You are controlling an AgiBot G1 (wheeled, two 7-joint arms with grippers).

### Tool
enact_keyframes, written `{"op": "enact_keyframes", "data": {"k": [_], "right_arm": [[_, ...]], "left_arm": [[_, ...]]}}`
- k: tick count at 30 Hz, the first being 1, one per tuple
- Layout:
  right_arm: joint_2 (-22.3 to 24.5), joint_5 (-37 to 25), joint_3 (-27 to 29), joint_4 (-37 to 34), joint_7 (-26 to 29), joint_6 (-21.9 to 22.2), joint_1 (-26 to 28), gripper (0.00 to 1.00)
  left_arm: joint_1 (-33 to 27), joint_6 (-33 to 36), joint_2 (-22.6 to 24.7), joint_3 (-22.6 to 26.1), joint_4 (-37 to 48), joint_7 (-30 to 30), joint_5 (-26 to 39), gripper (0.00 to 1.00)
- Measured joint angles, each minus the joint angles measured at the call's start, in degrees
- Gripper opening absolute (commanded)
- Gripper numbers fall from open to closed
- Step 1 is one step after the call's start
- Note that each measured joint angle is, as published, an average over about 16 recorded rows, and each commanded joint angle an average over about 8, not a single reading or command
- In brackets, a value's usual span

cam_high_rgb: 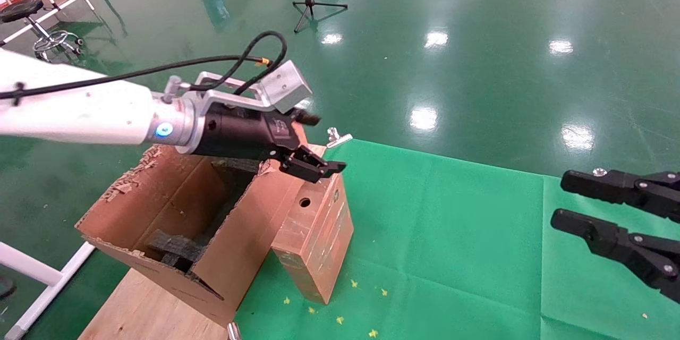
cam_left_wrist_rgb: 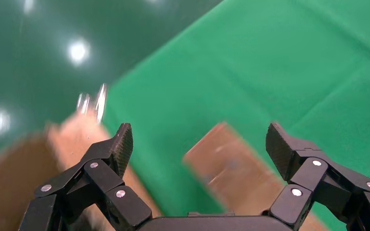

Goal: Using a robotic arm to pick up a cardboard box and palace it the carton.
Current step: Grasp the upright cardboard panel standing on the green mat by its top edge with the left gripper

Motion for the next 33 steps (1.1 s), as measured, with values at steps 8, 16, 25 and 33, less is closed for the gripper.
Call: {"op": "enact_keyframes", "data": {"k": [8, 16, 25, 33], "right_arm": [[0.0, 0.0, 0.0, 0.0, 0.0, 0.0, 0.0, 0.0], [0.0, 0.0, 0.0, 0.0, 0.0, 0.0, 0.0, 0.0], [0.0, 0.0, 0.0, 0.0, 0.0, 0.0, 0.0, 0.0], [0.0, 0.0, 0.0, 0.0, 0.0, 0.0, 0.0, 0.0]], "left_arm": [[-7.6, 8.3, 4.9, 5.7, 0.4, -25.3, 11.7, 1.0], [-12.1, 12.5, 7.8, 10.2, 0.7, -40.0, 13.9, 1.0], [-13.1, 12.1, 9.0, 14.1, 1.1, -44.6, 11.1, 1.0], [-12.8, 11.7, 10.6, 17.3, 2.1, -46.4, 10.9, 1.0]]}}
